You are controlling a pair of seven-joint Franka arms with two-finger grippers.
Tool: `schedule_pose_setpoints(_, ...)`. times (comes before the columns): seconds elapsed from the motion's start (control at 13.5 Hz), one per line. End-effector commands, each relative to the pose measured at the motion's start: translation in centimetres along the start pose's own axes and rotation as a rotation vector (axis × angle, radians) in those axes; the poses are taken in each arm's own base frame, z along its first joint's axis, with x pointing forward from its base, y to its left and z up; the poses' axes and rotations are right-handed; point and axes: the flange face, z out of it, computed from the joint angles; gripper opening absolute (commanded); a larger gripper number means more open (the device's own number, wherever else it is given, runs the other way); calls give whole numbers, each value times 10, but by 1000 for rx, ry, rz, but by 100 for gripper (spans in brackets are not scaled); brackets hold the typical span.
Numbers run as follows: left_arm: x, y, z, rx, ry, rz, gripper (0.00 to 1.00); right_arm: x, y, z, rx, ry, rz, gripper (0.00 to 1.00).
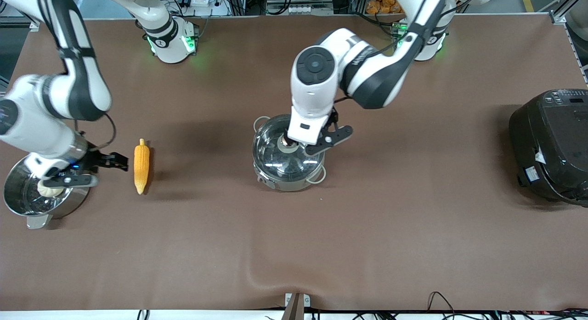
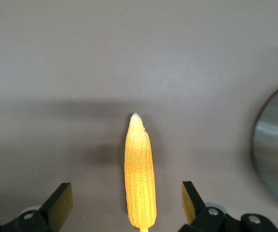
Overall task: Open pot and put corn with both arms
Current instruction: 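Grasp the corn with the right gripper while the left gripper grips the knob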
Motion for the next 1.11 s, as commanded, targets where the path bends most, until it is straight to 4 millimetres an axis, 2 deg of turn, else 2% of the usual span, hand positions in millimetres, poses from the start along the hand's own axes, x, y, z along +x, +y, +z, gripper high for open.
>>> schedule_pose_setpoints(0.0, -9, 18, 10, -23, 35, -19, 100, -3, 2, 34, 4, -45, -31, 100)
schedule_pose_setpoints(0.22, -16, 26, 24, -39, 36, -7, 100, -3, 3, 62, 7, -74, -62, 100)
schedule_pose_setpoints(0.37, -24, 31, 37, -27, 36, 3, 100, -2, 2, 92, 6, -89, -71, 100)
schedule_pose_setpoints(0.59, -25, 33, 36, -43, 41, 5, 100, -7, 9, 122, 13, -126, -69, 100)
schedule_pose_setpoints(0.81, -32, 36, 43, -37, 40, 16, 100, -11, 17, 126, 17, -142, -55, 100)
schedule_pose_setpoints(0.89, -33, 35, 45, -32, 38, 16, 100, -12, 18, 131, 19, -151, -60, 93)
schedule_pose_setpoints(0.96, -33, 35, 46, -31, 38, 16, 99, -13, 17, 138, 20, -161, -61, 75)
schedule_pose_setpoints(1.03, -34, 36, 50, -25, 36, 18, 97, -13, 17, 138, 20, -162, -61, 61)
